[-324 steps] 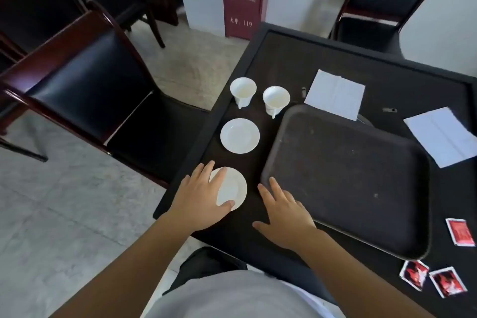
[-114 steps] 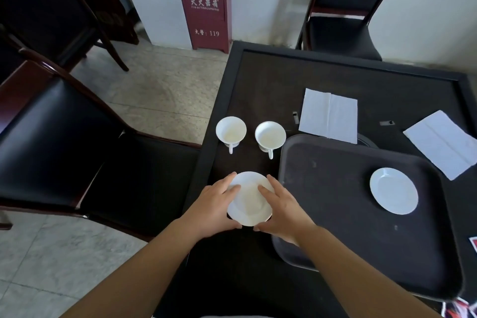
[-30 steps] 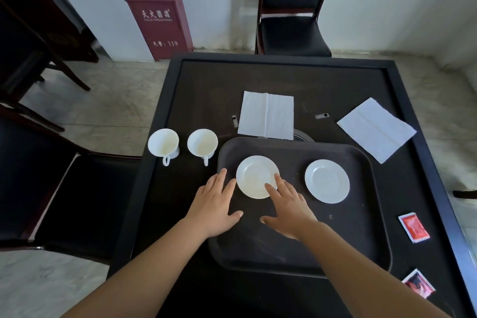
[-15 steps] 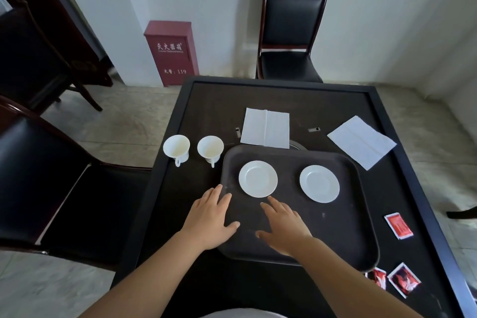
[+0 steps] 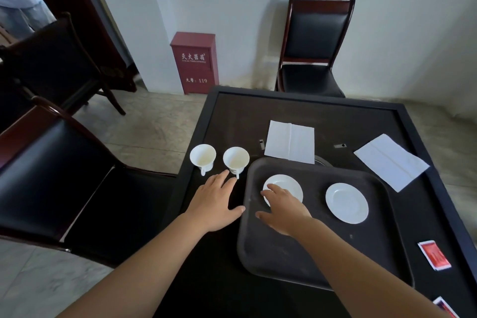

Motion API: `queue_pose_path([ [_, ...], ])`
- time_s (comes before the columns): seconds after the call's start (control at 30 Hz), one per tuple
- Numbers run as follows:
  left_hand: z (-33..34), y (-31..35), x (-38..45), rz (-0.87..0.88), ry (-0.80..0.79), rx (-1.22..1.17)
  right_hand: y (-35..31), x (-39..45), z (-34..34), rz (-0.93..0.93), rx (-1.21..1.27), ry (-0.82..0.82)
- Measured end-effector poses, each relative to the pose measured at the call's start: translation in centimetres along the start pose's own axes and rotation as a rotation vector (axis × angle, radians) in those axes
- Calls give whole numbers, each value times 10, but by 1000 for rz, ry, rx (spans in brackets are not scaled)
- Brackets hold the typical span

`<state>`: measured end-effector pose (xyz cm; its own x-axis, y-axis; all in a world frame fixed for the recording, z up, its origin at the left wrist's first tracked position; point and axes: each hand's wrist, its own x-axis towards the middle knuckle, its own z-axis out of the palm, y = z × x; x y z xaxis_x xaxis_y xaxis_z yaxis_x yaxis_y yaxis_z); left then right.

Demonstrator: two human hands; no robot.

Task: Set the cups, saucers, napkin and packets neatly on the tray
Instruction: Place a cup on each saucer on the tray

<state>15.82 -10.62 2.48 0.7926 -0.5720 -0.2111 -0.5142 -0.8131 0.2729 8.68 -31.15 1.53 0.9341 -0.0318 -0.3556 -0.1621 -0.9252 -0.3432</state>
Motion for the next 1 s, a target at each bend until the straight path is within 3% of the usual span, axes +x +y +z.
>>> queue_pose_path([
  [0.6,6,-70,136,-48,-164,-296,-14,157,-13,49,176,2],
  [1.0,37,-73,166,-147,-187,-451,6,198,7,91,422,-144],
])
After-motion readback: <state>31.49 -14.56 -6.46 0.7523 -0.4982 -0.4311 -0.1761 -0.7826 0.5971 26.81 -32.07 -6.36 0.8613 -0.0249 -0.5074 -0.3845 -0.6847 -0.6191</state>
